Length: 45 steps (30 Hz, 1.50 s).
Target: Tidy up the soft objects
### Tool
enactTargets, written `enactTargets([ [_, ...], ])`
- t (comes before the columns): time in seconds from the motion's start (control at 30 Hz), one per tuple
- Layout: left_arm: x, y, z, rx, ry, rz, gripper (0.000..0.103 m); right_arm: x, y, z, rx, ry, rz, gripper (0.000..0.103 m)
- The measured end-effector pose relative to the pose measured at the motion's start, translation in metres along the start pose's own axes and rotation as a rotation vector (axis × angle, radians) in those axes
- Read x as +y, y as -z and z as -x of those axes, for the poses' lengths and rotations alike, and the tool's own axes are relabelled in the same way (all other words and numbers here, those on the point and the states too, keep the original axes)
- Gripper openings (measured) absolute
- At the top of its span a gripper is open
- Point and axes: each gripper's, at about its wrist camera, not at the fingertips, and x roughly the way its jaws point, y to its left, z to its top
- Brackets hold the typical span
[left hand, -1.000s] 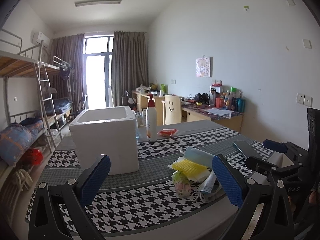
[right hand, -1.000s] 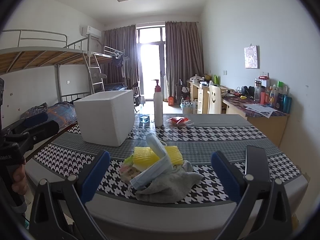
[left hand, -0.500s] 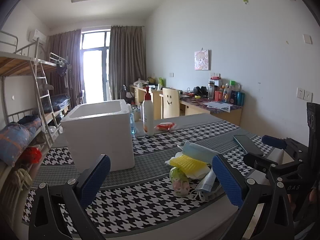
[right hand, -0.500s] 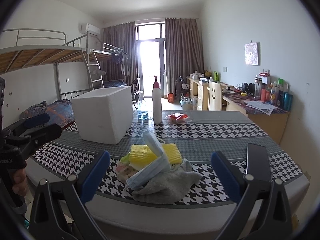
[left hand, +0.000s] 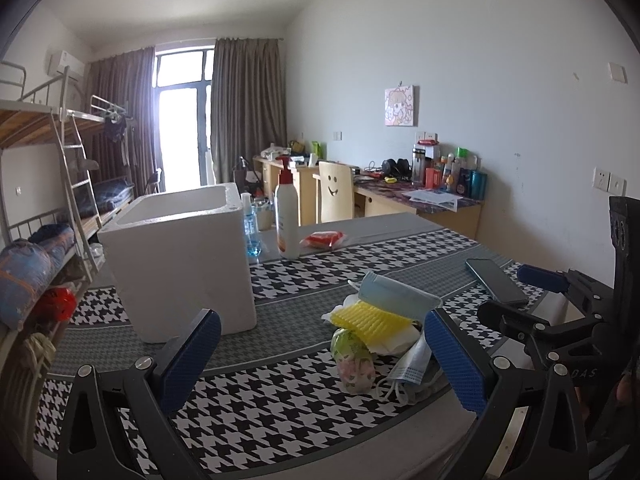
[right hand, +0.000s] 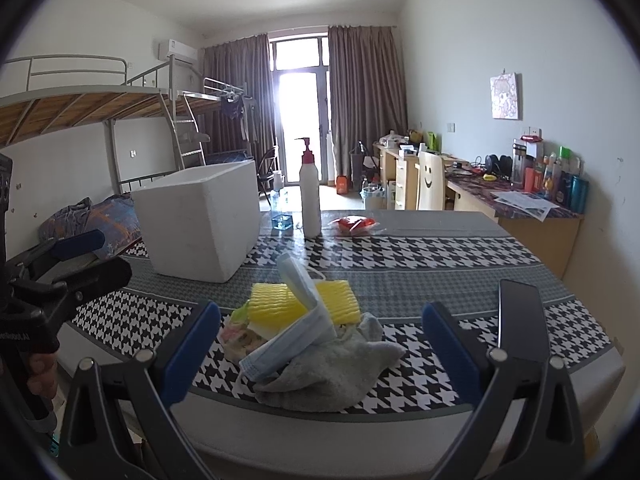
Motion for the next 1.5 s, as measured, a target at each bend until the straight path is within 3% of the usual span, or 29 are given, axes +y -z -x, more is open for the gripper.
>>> enactTargets([
  [0.6, 0.012, 0.006, -0.040, 0.074, -0.015, 0.007, 0.102, 0.000, -0.003, -0.032, 0.066, -0.026, -0.005, 0.099],
  [0.77, 0.014, 0.007, -0.049, 0.096, -0.012, 0.010, 0.102, 0.000, -0.002, -0.044, 0.106, -0.039, 0.000, 0.085],
  [1.0, 0.013, 0.009, -0.061, 0.123, 0.001, 0.014, 0.102, 0.002, 0.001, -0.055, 0.149, -0.062, -0.007, 0.077],
  [1.27, 0.009, 0.011, -0.074, 0.139, 0.018, 0.009, 0.102, -0.002, 0.003, -0.066, 0.205, -0.074, -0.020, 0.045],
  [1.5, 0.000, 0.013, -0.083, 0.165, 0.076, -0.003, 0.102, -0.008, 0.007, -0.069, 0.228, -0.063, -0.038, 0.027],
])
